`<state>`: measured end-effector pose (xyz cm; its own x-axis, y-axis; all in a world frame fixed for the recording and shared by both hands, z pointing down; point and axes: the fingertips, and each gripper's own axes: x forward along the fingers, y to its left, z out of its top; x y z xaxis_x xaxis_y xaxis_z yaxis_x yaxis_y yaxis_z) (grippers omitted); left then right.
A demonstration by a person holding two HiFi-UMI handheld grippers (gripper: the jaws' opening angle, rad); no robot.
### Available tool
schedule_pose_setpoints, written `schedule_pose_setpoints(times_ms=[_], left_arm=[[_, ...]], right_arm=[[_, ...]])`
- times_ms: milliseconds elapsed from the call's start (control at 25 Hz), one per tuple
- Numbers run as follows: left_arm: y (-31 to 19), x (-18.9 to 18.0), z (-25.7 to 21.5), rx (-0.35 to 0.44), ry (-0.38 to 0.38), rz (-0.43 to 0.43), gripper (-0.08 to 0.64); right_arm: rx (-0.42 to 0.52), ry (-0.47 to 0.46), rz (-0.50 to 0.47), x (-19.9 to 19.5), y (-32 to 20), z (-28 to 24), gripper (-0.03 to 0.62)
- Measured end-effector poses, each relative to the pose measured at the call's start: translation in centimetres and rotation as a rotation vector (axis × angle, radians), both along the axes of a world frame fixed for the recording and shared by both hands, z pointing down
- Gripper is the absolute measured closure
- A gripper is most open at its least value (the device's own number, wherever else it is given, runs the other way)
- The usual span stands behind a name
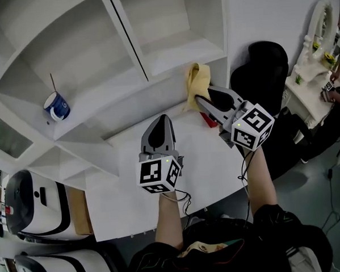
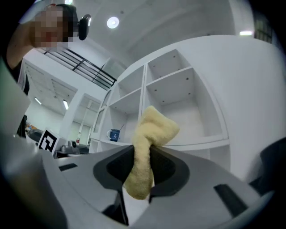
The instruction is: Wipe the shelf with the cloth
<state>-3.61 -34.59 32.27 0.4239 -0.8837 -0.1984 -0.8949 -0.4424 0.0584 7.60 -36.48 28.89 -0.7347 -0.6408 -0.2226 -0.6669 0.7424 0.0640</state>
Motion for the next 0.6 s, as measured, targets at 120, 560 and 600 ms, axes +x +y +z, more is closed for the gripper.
schedule_pose_setpoints(times_ms=[120,560,600], left_arm=[[0.8,1.3,2.0,-0.03,-0.016,0.006,0.56],[3.3,8.5,7.8,-0.09,-0.061,0.041,0.56],[3.5,9.0,8.1,-0.084,-0.064,0.036,0.56]], right_arm=[[-0.045,-0.102,0.043,2.1,1.7,1.5,0.483],[-0.172,0.017,0.401,11.1,5.8,10.6,0.483],[-0.17,0.036,0.426,11.5,6.2,11.2,0.483]])
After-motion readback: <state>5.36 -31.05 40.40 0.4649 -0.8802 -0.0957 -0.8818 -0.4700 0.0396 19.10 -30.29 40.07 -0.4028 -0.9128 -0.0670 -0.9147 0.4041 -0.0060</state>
